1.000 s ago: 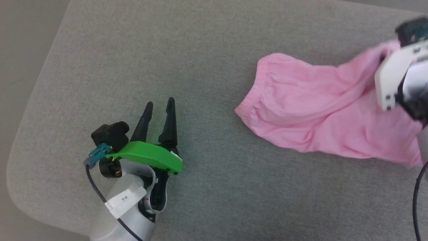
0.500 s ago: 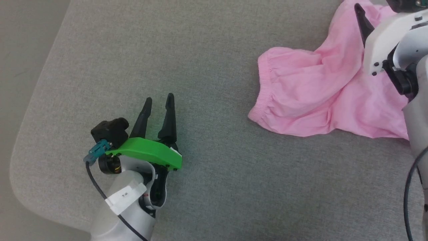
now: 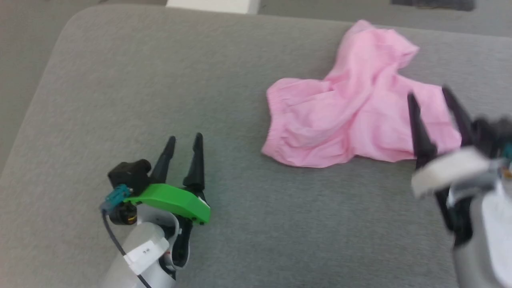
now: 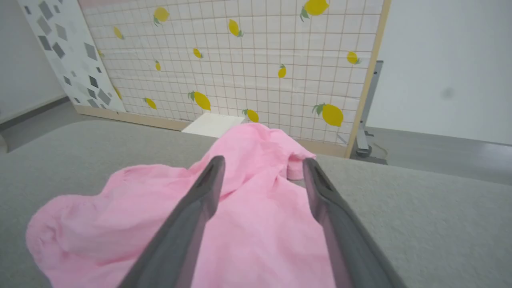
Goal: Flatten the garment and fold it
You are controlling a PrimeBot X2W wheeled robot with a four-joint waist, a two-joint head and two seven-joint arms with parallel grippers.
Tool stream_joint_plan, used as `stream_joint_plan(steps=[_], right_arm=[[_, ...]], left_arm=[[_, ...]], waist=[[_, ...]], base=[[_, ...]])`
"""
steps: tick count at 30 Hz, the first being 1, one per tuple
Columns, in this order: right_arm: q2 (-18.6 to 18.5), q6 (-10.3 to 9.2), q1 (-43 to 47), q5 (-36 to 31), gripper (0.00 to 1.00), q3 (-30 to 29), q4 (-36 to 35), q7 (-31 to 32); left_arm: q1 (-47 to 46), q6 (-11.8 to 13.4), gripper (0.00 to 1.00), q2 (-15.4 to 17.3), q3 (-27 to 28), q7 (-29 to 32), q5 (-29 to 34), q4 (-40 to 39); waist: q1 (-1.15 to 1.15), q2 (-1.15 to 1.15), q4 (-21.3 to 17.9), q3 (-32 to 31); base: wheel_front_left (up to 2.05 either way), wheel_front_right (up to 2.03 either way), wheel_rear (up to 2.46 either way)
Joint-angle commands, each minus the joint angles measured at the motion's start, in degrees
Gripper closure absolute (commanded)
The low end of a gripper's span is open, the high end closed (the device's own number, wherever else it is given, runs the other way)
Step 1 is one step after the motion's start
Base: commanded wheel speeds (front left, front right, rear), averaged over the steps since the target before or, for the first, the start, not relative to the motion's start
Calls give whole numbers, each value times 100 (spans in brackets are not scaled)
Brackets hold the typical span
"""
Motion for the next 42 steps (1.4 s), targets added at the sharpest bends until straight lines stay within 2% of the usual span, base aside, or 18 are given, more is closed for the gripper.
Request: stream_joint_plan(steps=[1,5,11,16,24,33,34,35,36,42], right_arm=[[134,-8,328,-120,0,-51,-204,-76],[430,-8,1031,-297,0,-254,-594,-249],[630,-8,1551,-289,0,-401,-656,-295],[666,-8,1603,-260,0,-280,-649,-283],[674,-8,1549,-121,0,-129,-593,-314],[676,-8,1418,51,0,19,-441,-359],[676,-8,1411,60,0,20,-428,-357],[676,-8,1408,60,0,21,-418,-351],[676,-8,1406,69,0,22,-408,-345],[676,-8,1408,103,0,12,-405,-280]], left_arm=[[80,-33,0,47,-69,47,67,-24],[134,-65,0,117,-273,152,216,23],[143,-73,0,167,-515,332,369,222],[60,-77,0,197,-597,518,376,353],[-280,-56,0,315,-839,1236,479,771],[-663,59,0,199,-837,1676,335,1341],[-689,66,39,182,-836,1707,315,1387],[-709,78,62,171,-836,1727,306,1424],[-727,97,100,156,-839,1764,294,1476],[-681,181,100,124,-713,1748,131,1525]], waist=[[0,0,-422,-345],[0,0,-676,-457],[0,0,-981,-534],[0,0,-1162,-542],[0,0,-1292,-486],[0,0,-1430,-327],[0,0,-1435,-318],[0,0,-1436,-313],[0,0,-1434,-311],[0,0,-1357,-345]], base=[[0,0,0],[0,0,0],[0,0,0],[0,0,0],[0,0,0],[0,0,0],[0,0,0],[0,0,0],[0,0,0],[0,0,0]])
